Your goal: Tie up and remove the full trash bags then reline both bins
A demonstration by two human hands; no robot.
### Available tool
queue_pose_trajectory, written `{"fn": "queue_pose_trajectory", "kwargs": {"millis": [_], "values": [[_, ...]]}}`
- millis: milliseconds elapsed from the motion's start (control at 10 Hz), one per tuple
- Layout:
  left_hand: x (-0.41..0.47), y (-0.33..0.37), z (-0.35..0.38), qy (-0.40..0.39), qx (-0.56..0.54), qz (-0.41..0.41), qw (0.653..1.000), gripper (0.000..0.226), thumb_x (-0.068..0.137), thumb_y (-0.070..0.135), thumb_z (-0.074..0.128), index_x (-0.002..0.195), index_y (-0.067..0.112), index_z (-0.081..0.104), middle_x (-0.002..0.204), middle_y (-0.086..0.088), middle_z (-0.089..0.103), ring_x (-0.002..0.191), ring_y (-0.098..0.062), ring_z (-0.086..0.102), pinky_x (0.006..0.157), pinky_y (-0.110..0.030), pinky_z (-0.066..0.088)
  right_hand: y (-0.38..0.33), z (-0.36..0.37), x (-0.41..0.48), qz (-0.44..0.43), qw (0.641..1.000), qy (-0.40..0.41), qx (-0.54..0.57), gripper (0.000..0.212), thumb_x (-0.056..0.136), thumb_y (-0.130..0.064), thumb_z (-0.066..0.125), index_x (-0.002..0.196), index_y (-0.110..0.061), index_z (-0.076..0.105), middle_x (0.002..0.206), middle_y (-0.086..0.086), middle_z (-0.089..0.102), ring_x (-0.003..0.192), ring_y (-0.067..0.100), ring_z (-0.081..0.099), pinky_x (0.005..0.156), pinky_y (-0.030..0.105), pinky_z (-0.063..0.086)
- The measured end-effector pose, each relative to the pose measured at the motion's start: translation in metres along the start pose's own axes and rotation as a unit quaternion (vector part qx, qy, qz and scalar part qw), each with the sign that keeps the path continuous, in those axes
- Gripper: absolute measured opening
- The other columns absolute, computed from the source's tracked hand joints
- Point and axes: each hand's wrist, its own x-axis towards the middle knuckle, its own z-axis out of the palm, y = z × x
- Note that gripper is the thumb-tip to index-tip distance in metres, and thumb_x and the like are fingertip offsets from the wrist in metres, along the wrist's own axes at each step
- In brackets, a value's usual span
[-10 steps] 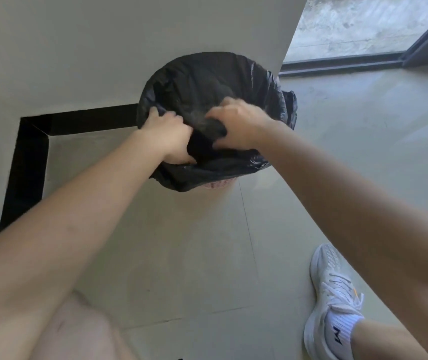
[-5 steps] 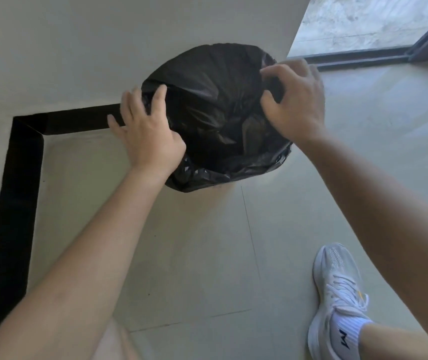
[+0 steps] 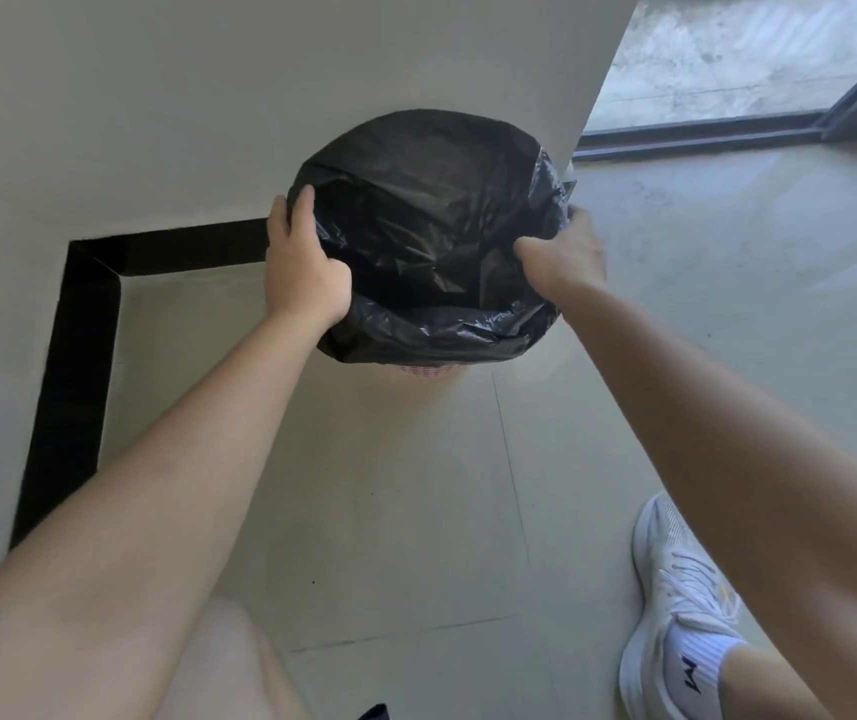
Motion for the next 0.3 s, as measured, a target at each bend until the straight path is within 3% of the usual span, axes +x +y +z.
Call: {"fn": "queue_pose_trajectory", "kwargs": {"millis": [100, 200, 300], "values": [[-0.003, 0.006, -0.014, 0.000, 0.138, 0.041, 0.990, 0.059, 0.102, 0.037, 0.037, 0.156, 0.021, 0.018, 0.164, -0.015, -0.003, 0.150, -0.035, 0.002, 0.119, -0.056, 0.012, -0.005, -0.014, -0.015, -0.049, 0.985, -0.007, -0.164, 0.108, 0.081, -0.063, 0.064, 0.157, -0.024, -0.001, 0.161, 0.015, 0.012, 0.147, 0.038, 0.021, 0.116, 0.052, 0.024], [-0.030, 0.020, -0.024, 0.062, 0.128, 0.101, 0.985, 0.062, 0.100, 0.052, 0.027, 0.154, 0.020, 0.026, 0.163, -0.018, 0.004, 0.150, -0.036, 0.004, 0.118, -0.060, 0.009, -0.010, -0.030, -0.029, -0.098, 0.981, -0.003, -0.165, 0.103, 0.085, -0.074, 0.049, 0.157, -0.030, -0.009, 0.165, 0.012, -0.001, 0.151, 0.037, 0.008, 0.119, 0.056, 0.010], [-0.075, 0.024, -0.013, 0.005, 0.167, 0.201, 0.965, 0.068, 0.098, 0.061, 0.022, 0.154, 0.024, 0.024, 0.164, -0.013, 0.001, 0.151, -0.032, -0.002, 0.117, -0.061, 0.003, -0.015, -0.050, -0.050, -0.168, 0.968, 0.005, -0.184, 0.096, 0.089, -0.069, 0.047, 0.157, -0.029, -0.008, 0.165, 0.011, -0.004, 0.151, 0.036, 0.008, 0.118, 0.055, 0.011]]}}
